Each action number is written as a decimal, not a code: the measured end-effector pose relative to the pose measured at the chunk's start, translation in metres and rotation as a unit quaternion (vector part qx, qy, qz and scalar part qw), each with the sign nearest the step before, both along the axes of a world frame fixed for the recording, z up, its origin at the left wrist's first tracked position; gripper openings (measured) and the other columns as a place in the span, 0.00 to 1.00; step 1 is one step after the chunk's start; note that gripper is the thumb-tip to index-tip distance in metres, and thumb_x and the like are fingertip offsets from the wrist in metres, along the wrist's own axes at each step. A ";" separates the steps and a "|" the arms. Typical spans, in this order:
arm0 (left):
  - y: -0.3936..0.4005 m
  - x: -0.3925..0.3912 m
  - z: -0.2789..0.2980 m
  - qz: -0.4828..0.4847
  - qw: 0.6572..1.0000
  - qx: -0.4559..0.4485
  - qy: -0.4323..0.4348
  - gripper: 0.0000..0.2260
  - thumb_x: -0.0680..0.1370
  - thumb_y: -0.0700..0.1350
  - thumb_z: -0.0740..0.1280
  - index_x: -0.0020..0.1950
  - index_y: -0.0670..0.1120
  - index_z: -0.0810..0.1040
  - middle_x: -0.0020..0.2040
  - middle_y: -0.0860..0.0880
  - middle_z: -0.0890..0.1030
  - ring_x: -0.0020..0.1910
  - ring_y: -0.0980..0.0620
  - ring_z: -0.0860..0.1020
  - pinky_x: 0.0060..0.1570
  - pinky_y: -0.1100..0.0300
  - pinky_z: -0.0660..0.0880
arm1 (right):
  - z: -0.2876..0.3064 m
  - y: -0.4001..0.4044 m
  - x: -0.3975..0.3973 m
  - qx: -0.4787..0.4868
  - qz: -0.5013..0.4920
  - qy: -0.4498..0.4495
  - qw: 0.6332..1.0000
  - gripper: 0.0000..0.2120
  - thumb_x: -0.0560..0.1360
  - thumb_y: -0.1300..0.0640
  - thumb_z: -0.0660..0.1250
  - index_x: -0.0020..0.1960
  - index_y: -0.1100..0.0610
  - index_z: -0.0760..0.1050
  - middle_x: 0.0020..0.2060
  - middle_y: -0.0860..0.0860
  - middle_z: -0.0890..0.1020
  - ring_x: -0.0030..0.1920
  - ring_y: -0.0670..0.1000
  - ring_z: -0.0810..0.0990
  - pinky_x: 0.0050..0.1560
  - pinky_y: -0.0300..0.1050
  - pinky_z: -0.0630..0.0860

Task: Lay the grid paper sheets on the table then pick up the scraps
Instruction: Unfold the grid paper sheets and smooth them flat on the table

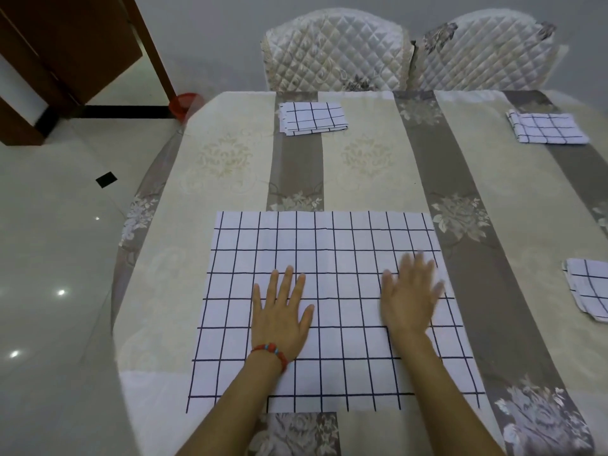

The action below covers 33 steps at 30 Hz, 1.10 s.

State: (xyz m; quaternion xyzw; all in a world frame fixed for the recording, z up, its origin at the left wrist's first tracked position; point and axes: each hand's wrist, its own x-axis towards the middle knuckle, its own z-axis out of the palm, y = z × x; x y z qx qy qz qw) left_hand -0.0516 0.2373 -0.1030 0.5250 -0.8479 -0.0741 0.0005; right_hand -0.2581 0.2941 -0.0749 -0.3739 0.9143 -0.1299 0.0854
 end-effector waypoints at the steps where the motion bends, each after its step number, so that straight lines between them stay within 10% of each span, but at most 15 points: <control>1: 0.000 0.001 0.000 -0.001 1.000 -0.003 0.000 0.27 0.78 0.60 0.39 0.73 0.52 0.57 0.73 0.50 0.65 0.72 0.49 0.55 0.69 0.46 0.43 | 0.002 -0.017 0.013 -0.024 0.077 -0.005 0.997 0.30 0.77 0.43 0.40 0.75 0.54 0.51 0.76 0.52 0.50 0.76 0.54 0.45 0.74 0.58 0.42; 5: 0.001 0.000 0.001 -0.001 1.000 -0.005 0.007 0.27 0.78 0.60 0.39 0.73 0.51 0.57 0.73 0.49 0.65 0.73 0.49 0.55 0.69 0.46 0.45 | -0.003 -0.073 0.052 0.027 0.425 -0.018 0.905 0.34 0.73 0.37 0.33 0.75 0.48 0.50 0.77 0.48 0.50 0.76 0.48 0.41 0.76 0.54 0.40; 13: 0.000 0.001 -0.001 0.001 1.000 -0.009 0.017 0.28 0.78 0.62 0.39 0.74 0.53 0.55 0.75 0.50 0.62 0.73 0.49 0.53 0.69 0.46 0.43 | -0.006 -0.070 -0.056 0.042 0.021 -0.015 0.999 0.27 0.80 0.45 0.42 0.76 0.54 0.46 0.77 0.54 0.45 0.76 0.54 0.41 0.74 0.59 0.38; 19: -0.002 0.002 0.000 -0.003 1.000 0.007 0.014 0.28 0.77 0.62 0.39 0.74 0.52 0.56 0.75 0.49 0.62 0.73 0.48 0.53 0.70 0.46 0.41 | -0.010 0.017 0.045 -0.010 0.316 0.014 0.949 0.27 0.78 0.40 0.37 0.74 0.48 0.46 0.74 0.45 0.48 0.76 0.48 0.49 0.73 0.49 0.39; 24: -0.002 0.003 0.003 0.004 0.999 0.023 0.025 0.30 0.76 0.64 0.38 0.74 0.52 0.53 0.75 0.49 0.59 0.74 0.48 0.50 0.70 0.50 0.36 | -0.016 0.063 -0.004 0.019 0.091 -0.013 0.996 0.31 0.72 0.35 0.30 0.73 0.44 0.38 0.75 0.43 0.42 0.74 0.43 0.37 0.73 0.47 0.33; 28: -0.016 0.025 0.007 0.085 0.995 0.042 0.038 0.34 0.70 0.69 0.30 0.73 0.55 0.39 0.75 0.52 0.39 0.75 0.49 0.38 0.69 0.50 0.27 | -0.015 0.066 -0.003 0.033 0.107 -0.003 0.994 0.37 0.70 0.33 0.25 0.75 0.47 0.42 0.75 0.44 0.43 0.74 0.44 0.39 0.73 0.47 0.34; 33: -0.032 0.023 0.028 0.173 0.983 0.039 0.053 0.31 0.78 0.61 0.46 0.76 0.46 0.45 0.77 0.42 0.43 0.76 0.43 0.41 0.72 0.45 0.32 | -0.011 0.066 -0.003 0.031 0.101 -0.013 0.994 0.37 0.68 0.33 0.23 0.73 0.46 0.39 0.73 0.43 0.41 0.74 0.43 0.39 0.74 0.47 0.34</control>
